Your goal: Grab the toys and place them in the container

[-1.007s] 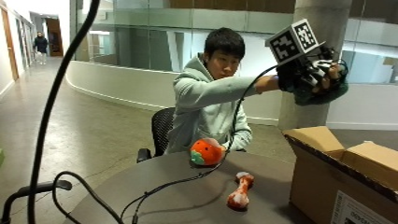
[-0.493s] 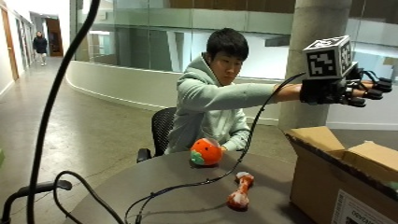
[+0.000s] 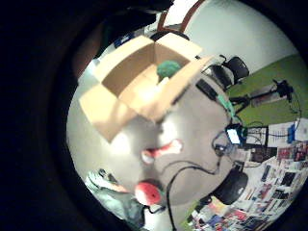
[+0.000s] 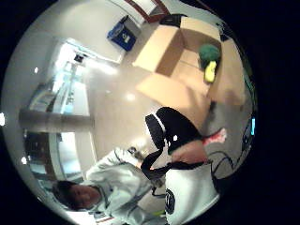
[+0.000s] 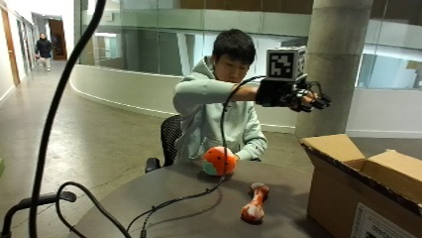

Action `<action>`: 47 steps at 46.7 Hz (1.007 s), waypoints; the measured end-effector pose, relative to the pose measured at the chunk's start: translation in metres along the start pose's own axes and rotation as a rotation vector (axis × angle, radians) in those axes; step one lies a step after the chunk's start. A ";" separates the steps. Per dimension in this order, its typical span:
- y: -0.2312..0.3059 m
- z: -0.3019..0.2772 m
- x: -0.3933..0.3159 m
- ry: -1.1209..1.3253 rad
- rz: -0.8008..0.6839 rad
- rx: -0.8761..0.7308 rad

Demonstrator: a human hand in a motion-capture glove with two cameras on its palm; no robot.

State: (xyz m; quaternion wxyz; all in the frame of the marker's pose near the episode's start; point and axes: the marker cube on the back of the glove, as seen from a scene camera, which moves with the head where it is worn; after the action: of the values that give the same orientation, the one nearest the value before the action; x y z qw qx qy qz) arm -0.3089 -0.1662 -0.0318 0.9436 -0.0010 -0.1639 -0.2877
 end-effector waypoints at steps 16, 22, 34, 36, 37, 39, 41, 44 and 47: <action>0.081 0.116 0.079 0.077 0.082 -0.270; 0.088 0.188 0.103 0.130 0.113 -0.404; 0.082 0.239 0.109 0.169 0.080 -0.403; 0.082 0.238 0.105 0.169 0.062 -0.365; 0.083 0.236 0.102 0.164 0.052 -0.353; 0.085 0.230 0.095 0.141 0.034 -0.340; 0.088 0.223 0.088 0.115 0.017 -0.334; 0.092 0.210 0.078 0.097 0.003 -0.324; 0.093 0.186 0.066 0.103 -0.003 -0.302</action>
State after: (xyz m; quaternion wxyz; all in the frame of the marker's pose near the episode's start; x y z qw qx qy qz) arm -0.2645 -0.1068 0.1733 0.9395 -0.1278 -0.0702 -0.3099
